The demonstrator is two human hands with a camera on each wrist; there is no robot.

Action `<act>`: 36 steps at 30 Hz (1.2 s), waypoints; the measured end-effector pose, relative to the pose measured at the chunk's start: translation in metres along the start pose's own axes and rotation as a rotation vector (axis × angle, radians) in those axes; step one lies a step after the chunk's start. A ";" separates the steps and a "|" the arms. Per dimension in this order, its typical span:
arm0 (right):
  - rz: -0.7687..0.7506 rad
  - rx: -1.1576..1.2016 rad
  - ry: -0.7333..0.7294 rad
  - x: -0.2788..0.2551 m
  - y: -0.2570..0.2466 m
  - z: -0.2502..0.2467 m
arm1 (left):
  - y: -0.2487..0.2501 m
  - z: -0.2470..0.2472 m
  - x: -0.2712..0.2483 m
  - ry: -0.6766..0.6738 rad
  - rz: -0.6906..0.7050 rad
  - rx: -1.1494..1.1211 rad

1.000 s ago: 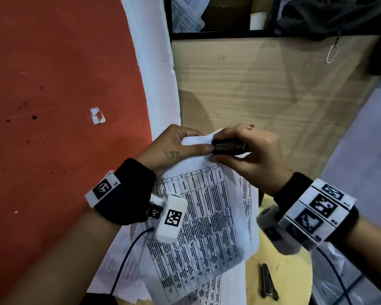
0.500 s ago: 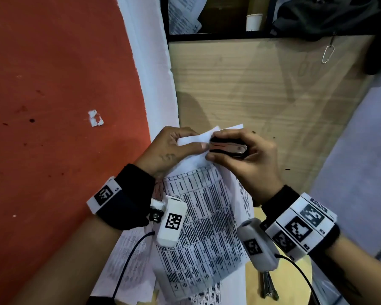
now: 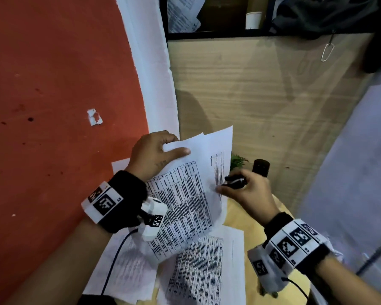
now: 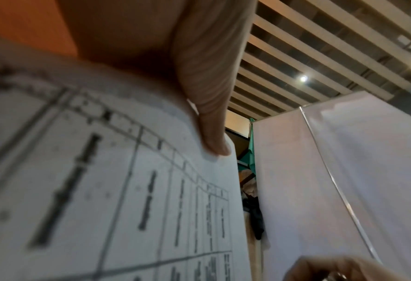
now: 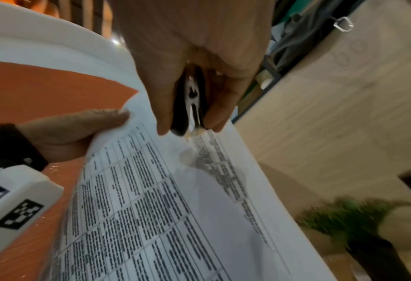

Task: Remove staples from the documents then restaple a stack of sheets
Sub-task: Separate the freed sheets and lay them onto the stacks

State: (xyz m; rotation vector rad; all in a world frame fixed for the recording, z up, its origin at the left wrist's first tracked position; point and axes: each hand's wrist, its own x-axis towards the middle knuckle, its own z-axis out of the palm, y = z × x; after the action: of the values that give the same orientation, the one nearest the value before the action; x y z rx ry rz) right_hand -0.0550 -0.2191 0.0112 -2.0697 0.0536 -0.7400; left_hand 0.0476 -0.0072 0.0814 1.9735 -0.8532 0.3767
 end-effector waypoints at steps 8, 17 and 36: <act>0.221 0.516 -0.268 0.000 0.001 0.008 | -0.013 0.004 -0.014 0.100 0.050 0.023; 0.245 0.776 -0.676 0.012 -0.002 0.017 | -0.023 -0.011 -0.022 0.265 0.191 0.034; 0.323 0.724 -0.532 0.024 -0.018 -0.013 | -0.087 -0.004 -0.091 -0.028 -0.592 -0.728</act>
State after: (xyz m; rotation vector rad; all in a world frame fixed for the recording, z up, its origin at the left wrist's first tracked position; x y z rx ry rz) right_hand -0.0467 -0.2259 0.0422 -1.4439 -0.1553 0.0252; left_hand 0.0441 0.0630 -0.0232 1.4404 -0.3089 -0.2805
